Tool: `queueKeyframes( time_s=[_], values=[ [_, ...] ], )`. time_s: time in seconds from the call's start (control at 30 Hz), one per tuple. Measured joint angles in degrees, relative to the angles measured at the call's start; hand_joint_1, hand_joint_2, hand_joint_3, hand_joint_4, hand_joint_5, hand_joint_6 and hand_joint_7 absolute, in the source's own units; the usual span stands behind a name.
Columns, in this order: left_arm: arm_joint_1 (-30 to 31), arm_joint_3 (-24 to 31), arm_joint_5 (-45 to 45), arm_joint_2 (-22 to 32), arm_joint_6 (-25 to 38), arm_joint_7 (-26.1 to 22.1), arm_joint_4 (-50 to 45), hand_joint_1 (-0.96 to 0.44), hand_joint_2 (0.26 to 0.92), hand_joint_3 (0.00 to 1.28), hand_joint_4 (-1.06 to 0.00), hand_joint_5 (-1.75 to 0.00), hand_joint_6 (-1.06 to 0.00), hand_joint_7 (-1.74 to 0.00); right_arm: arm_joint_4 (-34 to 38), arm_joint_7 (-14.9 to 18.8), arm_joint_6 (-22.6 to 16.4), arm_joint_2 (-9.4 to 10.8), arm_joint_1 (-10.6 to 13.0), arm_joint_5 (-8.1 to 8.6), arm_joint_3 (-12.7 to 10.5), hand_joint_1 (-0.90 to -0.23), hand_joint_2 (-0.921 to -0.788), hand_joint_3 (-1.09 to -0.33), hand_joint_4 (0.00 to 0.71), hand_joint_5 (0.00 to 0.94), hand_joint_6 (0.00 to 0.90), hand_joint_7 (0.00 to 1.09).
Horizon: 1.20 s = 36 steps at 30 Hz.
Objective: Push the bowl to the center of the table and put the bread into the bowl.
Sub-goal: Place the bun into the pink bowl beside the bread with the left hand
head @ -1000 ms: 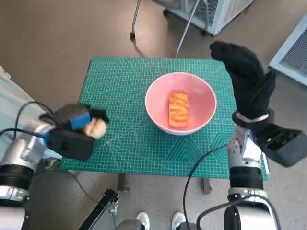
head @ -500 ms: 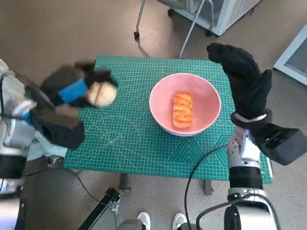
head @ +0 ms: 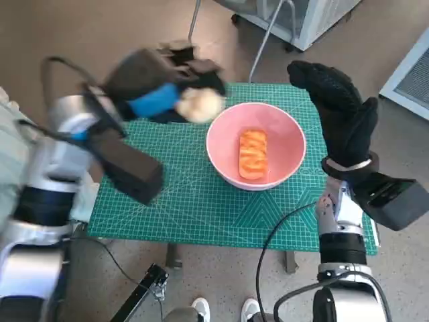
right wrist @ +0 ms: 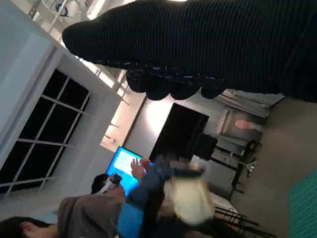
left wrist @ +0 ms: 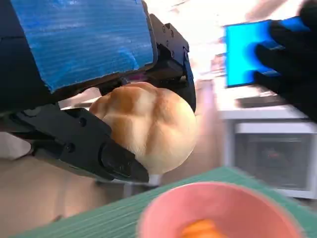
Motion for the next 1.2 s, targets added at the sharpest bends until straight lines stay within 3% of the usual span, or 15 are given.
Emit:
queueKeyframes(
  time_s=[0.07, 0.1, 0.13, 0.17, 0.23, 0.33, 0.43, 0.77, 1.0, 1.2],
  values=[
    [-0.5, -0.8, 0.0, -1.9, -0.5, 0.2, 2.7, 0.0, 0.921, 0.17, -0.55, -1.28, -0.54, -1.29, 0.0, 0.0, 0.1, 0.0, 0.0, 0.01, 0.0, -0.636, -0.921, -0.734, 0.283, 0.012, -0.001, 0.82],
    [-0.8, -1.2, 0.0, -2.8, -0.5, 0.1, 4.0, -0.12, 0.921, 0.22, -0.45, -1.11, -0.48, -1.37, -0.1, 0.0, 0.1, 0.0, 0.1, 0.01, 0.0, -0.637, -0.921, -0.733, 0.282, 0.012, -0.001, 0.82],
    [-0.9, -1.5, -0.1, -3.7, -0.1, -0.3, 5.1, -0.17, 0.921, 0.25, -0.42, -1.03, -0.46, -1.4, -0.1, 0.0, 0.1, 0.0, 0.1, 0.03, 0.0, -0.638, -0.921, -0.733, 0.282, 0.012, -0.001, 0.82],
    [-1.0, -1.9, -0.2, -4.4, 0.6, -1.0, 6.2, -0.18, 0.896, 0.26, -0.34, -0.85, -0.37, -1.32, -0.2, 0.0, 0.1, 0.0, 0.1, 0.04, 0.0, -0.638, -0.921, -0.733, 0.282, 0.012, -0.001, 0.82],
    [-1.1, -2.7, -0.5, -5.8, 3.0, -3.8, 7.9, -0.11, 0.835, 0.21, -0.22, -0.47, -0.21, -0.93, -0.4, 0.1, 0.2, -0.1, 0.1, 0.06, 0.0, -0.638, -0.921, -0.733, 0.282, 0.011, -0.001, 0.82],
    [-1.0, -3.9, -0.6, -7.2, 7.2, -8.2, 10.0, -0.08, 0.799, 0.15, -0.16, -0.21, -0.1, -0.7, -0.7, 0.1, 0.3, -0.2, 0.2, 0.09, 0.0, -0.64, -0.921, -0.732, 0.282, 0.011, -0.001, 0.81],
    [-0.9, -4.9, -0.6, -8.0, 9.5, -10.7, 11.3, -0.11, 0.792, 0.12, -0.14, -0.1, -0.07, -0.61, -1.0, 0.2, 0.6, -0.4, 0.3, 0.13, -0.1, -0.643, -0.921, -0.731, 0.282, 0.011, -0.001, 0.81],
    [-0.6, -4.8, -1.8, -9.6, 10.7, -11.2, 12.4, -0.17, 0.805, 0.08, -0.14, -0.03, -0.08, -0.56, -1.8, 0.2, 1.1, -1.3, 0.4, 0.13, -0.3, -0.644, -0.921, -0.73, 0.281, 0.011, -0.001, 0.81],
    [0.6, -1.9, -7.3, -10.3, 10.3, -11.6, 13.5, -0.21, 0.832, 0.07, -0.23, -0.06, -0.17, -0.58, -2.0, -0.1, 1.1, -1.3, 0.4, 0.06, -0.4, -0.639, -0.921, -0.731, 0.282, 0.011, -0.001, 0.84],
    [2.4, 4.2, -16.2, -11.5, 7.6, -11.6, 13.7, -0.27, 0.868, 0.06, -0.34, -0.09, -0.27, -0.58, -2.0, -0.6, 1.1, -1.2, 0.4, -0.01, -0.3, -0.633, -0.921, -0.733, 0.282, 0.011, -0.001, 0.85]
  ],
)
